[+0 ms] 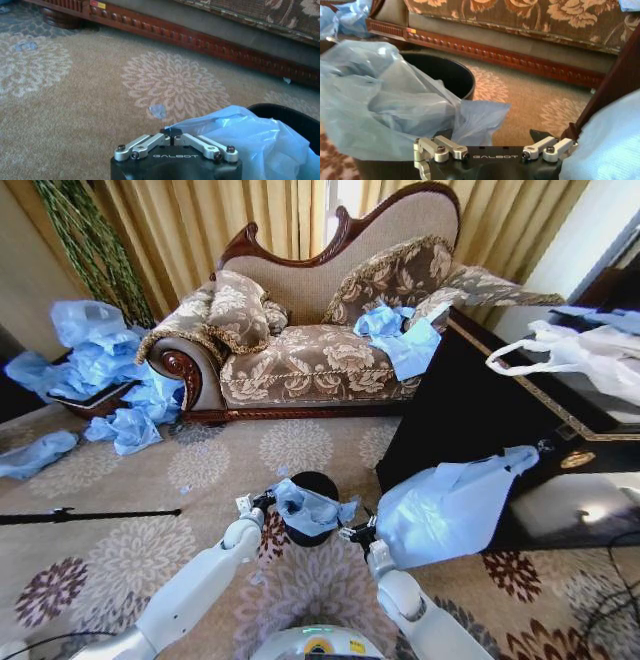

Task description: Place a garbage bag over the trash bin.

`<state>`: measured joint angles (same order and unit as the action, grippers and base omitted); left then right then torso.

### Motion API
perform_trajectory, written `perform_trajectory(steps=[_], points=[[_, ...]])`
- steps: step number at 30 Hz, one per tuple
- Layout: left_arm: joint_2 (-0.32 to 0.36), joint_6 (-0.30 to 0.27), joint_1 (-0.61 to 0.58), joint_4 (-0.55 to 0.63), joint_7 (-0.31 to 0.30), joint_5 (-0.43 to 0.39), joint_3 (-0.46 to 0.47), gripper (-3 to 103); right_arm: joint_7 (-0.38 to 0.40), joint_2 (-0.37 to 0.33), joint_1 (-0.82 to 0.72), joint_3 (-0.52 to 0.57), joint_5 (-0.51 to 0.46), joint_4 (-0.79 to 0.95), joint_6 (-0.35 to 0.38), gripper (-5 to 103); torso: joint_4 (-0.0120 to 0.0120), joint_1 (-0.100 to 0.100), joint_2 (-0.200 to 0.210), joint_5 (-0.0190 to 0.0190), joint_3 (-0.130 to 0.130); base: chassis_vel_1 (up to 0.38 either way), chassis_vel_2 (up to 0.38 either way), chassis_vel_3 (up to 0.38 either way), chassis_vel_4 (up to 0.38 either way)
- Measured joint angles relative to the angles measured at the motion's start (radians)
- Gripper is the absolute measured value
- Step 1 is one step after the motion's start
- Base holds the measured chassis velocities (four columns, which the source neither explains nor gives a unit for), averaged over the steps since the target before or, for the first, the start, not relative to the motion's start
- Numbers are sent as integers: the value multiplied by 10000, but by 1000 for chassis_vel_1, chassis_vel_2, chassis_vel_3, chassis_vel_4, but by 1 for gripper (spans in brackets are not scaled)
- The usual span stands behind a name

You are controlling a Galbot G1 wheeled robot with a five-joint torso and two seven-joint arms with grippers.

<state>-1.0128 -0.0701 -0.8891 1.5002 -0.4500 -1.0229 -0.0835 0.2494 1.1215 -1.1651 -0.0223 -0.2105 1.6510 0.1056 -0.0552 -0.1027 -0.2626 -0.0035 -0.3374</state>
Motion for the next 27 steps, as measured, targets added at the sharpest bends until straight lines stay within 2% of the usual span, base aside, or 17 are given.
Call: perform_trajectory(steps=[12,27], points=[[-104,183,86,-56,-1,-185,24,0,-209,276,843,-210,-255,-1192,233,100,0,0,0,1,0,0,0,0,0],[-368,211,260,-587,121,-169,-79,0,-235,473,1755,-238,-330,-2027,176,100,-1,0,0,1,-1,0,0,0,0]])
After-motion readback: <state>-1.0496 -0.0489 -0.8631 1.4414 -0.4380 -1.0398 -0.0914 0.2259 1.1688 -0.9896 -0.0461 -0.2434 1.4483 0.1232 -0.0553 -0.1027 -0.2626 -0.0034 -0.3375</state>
